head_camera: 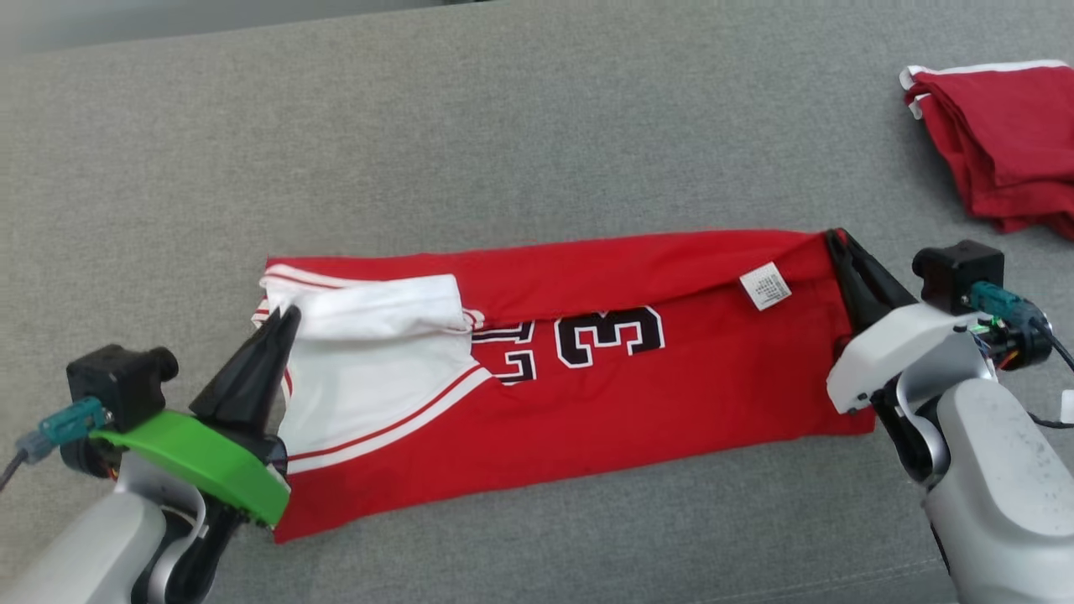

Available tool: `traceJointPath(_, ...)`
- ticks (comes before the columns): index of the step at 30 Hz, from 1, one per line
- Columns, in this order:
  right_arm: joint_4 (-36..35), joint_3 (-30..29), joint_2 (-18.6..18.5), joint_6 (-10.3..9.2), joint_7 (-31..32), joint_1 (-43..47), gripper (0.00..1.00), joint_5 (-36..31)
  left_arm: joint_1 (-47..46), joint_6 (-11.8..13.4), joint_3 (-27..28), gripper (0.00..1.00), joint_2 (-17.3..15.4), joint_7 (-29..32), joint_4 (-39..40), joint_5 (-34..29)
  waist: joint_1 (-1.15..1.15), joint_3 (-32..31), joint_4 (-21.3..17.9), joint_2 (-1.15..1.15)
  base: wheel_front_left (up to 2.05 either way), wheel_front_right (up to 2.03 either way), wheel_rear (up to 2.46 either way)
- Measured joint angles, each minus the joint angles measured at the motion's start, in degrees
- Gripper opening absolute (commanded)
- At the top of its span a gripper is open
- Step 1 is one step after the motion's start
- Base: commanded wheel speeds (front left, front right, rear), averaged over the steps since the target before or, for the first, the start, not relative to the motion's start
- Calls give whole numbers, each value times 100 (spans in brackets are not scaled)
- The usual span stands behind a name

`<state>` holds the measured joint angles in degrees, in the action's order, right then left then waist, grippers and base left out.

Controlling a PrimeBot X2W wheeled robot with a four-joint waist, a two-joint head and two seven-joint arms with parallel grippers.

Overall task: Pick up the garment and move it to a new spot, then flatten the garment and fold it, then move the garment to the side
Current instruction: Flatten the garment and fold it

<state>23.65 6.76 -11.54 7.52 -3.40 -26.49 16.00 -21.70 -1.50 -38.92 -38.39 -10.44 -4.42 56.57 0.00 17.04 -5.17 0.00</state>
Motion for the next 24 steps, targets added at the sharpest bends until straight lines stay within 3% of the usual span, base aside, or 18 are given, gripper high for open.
traceJointPath(9,-409,-348,259,0,174,693,0,-216,544,42,2,0,208,-259,-292,168,0,-257,77,0,0,0,0)
traceJointPath(10,-423,-378,290,0,179,734,9,-232,589,40,9,0,241,-277,-335,182,0,-276,75,0,0,0,0)
traceJointPath(11,-441,-410,327,0,179,791,34,-244,650,21,10,0,301,-304,-393,194,0,-303,72,0,0,0,0)
traceJointPath(12,-452,-434,350,0,176,831,44,-257,688,12,10,0,337,-325,-441,194,0,-323,69,0,0,0,0)
traceJointPath(13,-459,-481,368,0,143,873,100,-298,725,5,15,18,364,-341,-506,180,0,-348,67,0,0,0,0)
traceJointPath(14,-477,-541,389,0,105,923,100,-348,761,5,38,35,389,-377,-565,148,0,-376,66,0,0,0,0)
traceJointPath(15,-483,-619,425,0,74,975,100,-367,804,15,91,100,437,-388,-614,118,0,-408,66,0,0,0,0)
traceJointPath(20,-493,-920,599,0,-64,1265,100,-457,1089,127,489,100,759,-444,-673,-129,0,-568,73,0,0,0,0)
traceJointPath(24,-524,-1185,716,0,-132,1464,100,-497,1417,198,1212,100,1221,-456,-399,-631,0,-704,98,0,0,0,0)
